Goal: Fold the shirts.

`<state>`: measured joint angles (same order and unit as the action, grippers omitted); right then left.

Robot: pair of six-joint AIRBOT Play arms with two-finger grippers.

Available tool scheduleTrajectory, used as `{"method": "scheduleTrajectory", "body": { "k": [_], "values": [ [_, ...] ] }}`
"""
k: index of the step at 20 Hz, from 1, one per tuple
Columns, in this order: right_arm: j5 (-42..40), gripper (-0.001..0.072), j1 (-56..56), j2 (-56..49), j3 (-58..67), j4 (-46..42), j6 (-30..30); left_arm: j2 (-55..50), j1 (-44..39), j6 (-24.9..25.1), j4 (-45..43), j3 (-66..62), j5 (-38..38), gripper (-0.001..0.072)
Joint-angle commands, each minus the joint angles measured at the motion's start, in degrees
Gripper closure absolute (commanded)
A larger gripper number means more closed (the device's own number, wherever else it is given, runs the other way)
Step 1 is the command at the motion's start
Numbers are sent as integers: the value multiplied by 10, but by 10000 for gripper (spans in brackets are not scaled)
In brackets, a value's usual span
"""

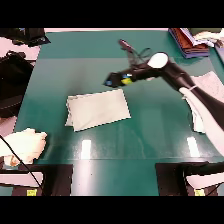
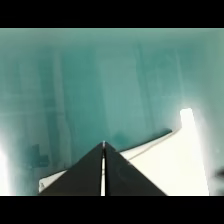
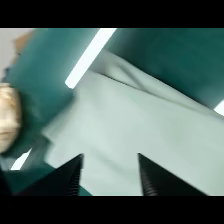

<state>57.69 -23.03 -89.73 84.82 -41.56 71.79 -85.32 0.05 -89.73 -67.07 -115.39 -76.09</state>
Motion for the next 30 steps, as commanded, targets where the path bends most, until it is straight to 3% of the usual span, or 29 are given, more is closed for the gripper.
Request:
{"method": "scheduleTrajectory", "body": {
  "k": [1,6,11,14,16,17,19,25,30],
  "values": [
    [56,168,113,21,-120,-45,4,2,-17,15,0,13,11,680],
    [58,168,138,-45,-183,24,5,-3,-70,18,-1,14,51,680],
    [52,184,49,-143,-111,97,-4,-3,-83,17,2,14,46,679],
    [35,422,-2,-188,-49,105,-5,-3,-83,17,2,14,34,680],
    [17,677,-17,-198,-11,101,-14,-3,-83,17,2,14,31,680],
    [7,696,-16,-197,5,99,-14,-3,-83,17,2,14,31,680],
    [3,696,11,-184,35,86,-13,-3,-90,17,1,14,32,680],
    [12,697,212,-73,92,-92,39,-3,-158,24,-3,14,63,680],
    [25,697,432,-23,127,-110,38,-3,-203,24,-2,14,84,680]
  ]
}}
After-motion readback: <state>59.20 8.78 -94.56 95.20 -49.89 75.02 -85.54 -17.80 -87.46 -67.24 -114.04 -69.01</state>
